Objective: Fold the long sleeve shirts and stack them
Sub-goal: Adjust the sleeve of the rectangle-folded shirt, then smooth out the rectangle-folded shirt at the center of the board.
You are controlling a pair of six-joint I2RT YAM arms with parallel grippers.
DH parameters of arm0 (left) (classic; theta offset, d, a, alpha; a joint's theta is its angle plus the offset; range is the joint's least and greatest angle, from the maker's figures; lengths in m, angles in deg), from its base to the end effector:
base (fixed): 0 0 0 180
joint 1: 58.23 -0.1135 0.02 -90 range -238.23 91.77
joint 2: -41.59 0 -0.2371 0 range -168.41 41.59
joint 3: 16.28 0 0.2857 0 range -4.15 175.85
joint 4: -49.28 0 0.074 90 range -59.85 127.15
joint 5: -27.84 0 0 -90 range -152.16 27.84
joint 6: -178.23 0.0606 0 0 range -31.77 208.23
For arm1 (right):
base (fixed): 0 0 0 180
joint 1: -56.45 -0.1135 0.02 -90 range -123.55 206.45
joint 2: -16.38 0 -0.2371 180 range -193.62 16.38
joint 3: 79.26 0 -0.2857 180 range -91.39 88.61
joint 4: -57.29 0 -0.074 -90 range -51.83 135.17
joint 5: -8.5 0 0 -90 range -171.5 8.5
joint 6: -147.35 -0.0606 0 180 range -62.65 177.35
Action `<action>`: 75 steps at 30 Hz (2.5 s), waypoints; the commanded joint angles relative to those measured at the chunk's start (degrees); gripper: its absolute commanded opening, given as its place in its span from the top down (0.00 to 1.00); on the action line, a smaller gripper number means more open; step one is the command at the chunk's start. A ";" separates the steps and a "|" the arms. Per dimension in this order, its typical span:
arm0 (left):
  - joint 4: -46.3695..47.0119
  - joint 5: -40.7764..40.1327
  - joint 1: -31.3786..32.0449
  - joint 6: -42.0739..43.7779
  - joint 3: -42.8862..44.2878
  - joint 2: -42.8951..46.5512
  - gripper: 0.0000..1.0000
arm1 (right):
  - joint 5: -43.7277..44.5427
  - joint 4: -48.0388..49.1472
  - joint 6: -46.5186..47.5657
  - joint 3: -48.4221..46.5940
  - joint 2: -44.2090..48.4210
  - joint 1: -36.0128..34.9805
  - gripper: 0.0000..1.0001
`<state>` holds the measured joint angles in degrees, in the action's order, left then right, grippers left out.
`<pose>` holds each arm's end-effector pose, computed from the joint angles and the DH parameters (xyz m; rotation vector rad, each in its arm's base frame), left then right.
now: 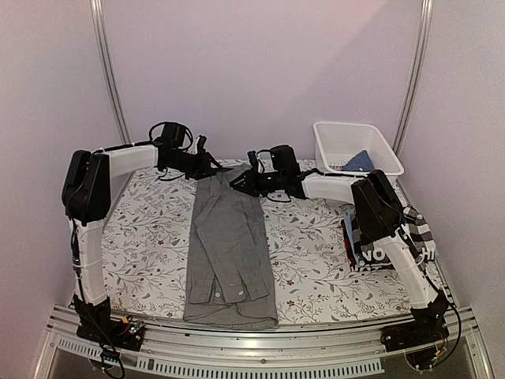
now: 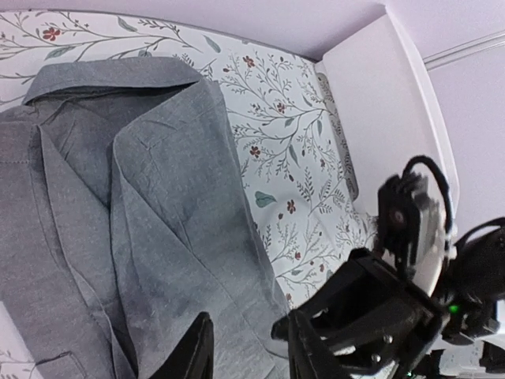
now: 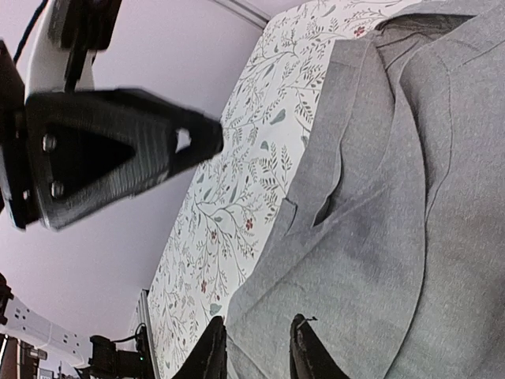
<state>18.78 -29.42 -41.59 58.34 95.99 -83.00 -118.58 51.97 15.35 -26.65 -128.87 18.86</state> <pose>0.4940 -0.1819 0.1628 0.0288 2.4125 -1.0586 0.4525 0.3945 0.1129 -0.3973 2.1929 1.4794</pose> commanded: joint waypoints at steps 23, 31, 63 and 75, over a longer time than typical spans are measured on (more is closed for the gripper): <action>-2.78 -6.71 -2.25 -4.83 -18.29 -3.24 0.76 | 23.62 -0.30 -16.53 -17.58 -17.41 3.91 0.89; -4.01 -9.79 -2.78 -4.05 -18.88 -2.50 0.76 | 19.61 -0.31 -14.36 -17.63 -15.60 4.18 0.87; -2.07 -11.75 -0.17 -5.54 -36.51 19.17 0.75 | 13.24 -17.27 14.14 12.21 16.60 -13.46 0.71; -5.63 -12.03 -1.21 -1.62 -13.88 4.52 0.76 | 12.04 -15.41 11.74 18.05 16.72 -19.85 0.74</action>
<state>15.42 -40.86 -42.29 54.82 77.32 -71.66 -105.93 34.84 28.05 -9.12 -115.14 -0.68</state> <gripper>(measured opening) 0.249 0.262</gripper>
